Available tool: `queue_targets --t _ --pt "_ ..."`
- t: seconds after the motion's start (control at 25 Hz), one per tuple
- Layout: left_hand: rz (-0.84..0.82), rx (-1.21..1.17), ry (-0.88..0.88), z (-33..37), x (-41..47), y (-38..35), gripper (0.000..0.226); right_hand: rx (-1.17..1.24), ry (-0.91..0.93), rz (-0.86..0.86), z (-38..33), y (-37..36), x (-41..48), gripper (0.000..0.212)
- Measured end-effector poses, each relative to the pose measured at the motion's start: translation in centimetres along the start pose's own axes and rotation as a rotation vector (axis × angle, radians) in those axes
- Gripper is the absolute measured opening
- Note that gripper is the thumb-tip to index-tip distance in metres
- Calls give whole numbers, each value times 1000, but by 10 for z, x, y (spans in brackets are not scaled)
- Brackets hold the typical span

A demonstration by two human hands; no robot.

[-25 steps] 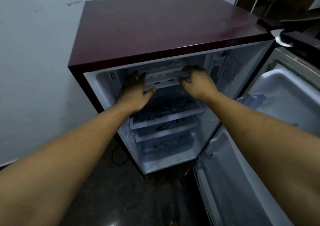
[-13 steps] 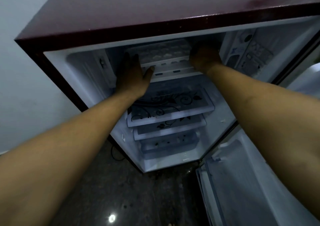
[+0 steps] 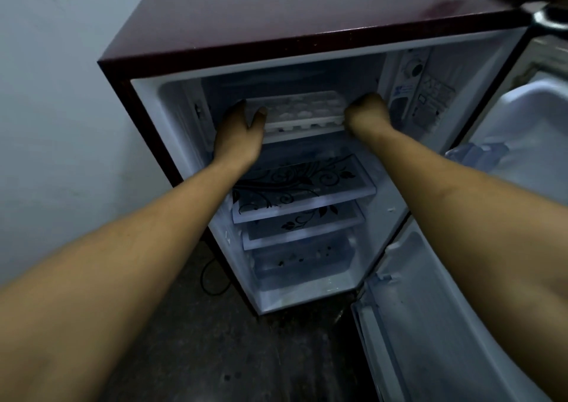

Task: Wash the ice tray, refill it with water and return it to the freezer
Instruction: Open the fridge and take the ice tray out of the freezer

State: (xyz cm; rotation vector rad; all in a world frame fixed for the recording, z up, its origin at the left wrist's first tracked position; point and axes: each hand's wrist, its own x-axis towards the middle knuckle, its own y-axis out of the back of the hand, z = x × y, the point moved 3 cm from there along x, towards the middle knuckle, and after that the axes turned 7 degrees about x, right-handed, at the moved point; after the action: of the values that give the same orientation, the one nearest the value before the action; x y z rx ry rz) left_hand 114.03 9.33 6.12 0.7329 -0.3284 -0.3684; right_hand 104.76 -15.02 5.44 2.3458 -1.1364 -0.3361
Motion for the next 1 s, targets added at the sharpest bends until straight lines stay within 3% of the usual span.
queue_targets --t 0.08,0.36,0.76,1.0 --pt "5 -62 -4 8 -19 12 60 169 -50 26 6 12 -27 8" --pt "-45 -201 -3 18 -105 49 46 428 -218 159 22 58 -146 24" --pt "-395 -467 235 -18 -243 88 53 690 -397 363 68 89 -393 21" --pt "-610 -418 235 -31 -332 76 30 729 -501 472 122 93 -524 26"
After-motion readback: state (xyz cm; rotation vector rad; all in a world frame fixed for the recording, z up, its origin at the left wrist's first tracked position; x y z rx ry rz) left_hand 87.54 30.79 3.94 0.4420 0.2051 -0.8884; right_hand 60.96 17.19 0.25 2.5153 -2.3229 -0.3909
